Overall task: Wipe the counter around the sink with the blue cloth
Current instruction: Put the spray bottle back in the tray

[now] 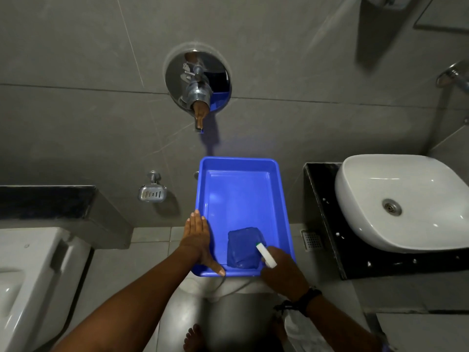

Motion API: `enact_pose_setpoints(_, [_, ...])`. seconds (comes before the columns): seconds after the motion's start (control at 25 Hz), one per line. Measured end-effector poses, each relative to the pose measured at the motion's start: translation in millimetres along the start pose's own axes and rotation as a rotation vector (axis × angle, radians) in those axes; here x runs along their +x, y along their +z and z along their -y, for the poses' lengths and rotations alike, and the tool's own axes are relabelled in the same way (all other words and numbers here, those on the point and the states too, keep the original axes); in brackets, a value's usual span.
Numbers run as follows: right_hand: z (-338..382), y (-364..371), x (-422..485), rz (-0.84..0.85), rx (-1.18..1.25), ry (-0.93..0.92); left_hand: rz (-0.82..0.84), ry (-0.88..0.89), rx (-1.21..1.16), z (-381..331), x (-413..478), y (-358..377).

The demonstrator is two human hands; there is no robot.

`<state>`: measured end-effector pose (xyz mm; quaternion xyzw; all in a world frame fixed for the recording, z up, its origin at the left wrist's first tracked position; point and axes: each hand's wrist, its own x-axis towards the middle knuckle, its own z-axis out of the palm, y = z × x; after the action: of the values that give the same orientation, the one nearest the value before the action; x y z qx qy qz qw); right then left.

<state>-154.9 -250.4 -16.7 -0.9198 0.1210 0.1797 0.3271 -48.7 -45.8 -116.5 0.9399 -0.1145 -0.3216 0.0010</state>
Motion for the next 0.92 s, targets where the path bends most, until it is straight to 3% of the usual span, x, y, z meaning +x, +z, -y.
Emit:
enact_pose_setpoints(0.24, [84,-96,9,-0.276,0.438,-0.29,0.005,0.004,0.019,-2,-3,-4])
enact_pose_setpoints(0.44, [136,-121,81,-0.48,0.558,-0.426,-0.009,-0.007,0.024,0,-1,-2])
enact_pose_setpoints(0.68, [136,-74,173,-0.43,0.626,-0.381,-0.004,-0.03,0.0,3,7,3])
enact_pose_setpoints(0.92, [129,-64,203,-0.361,0.608,-0.29,0.029,-0.038,-0.001,2,10,4])
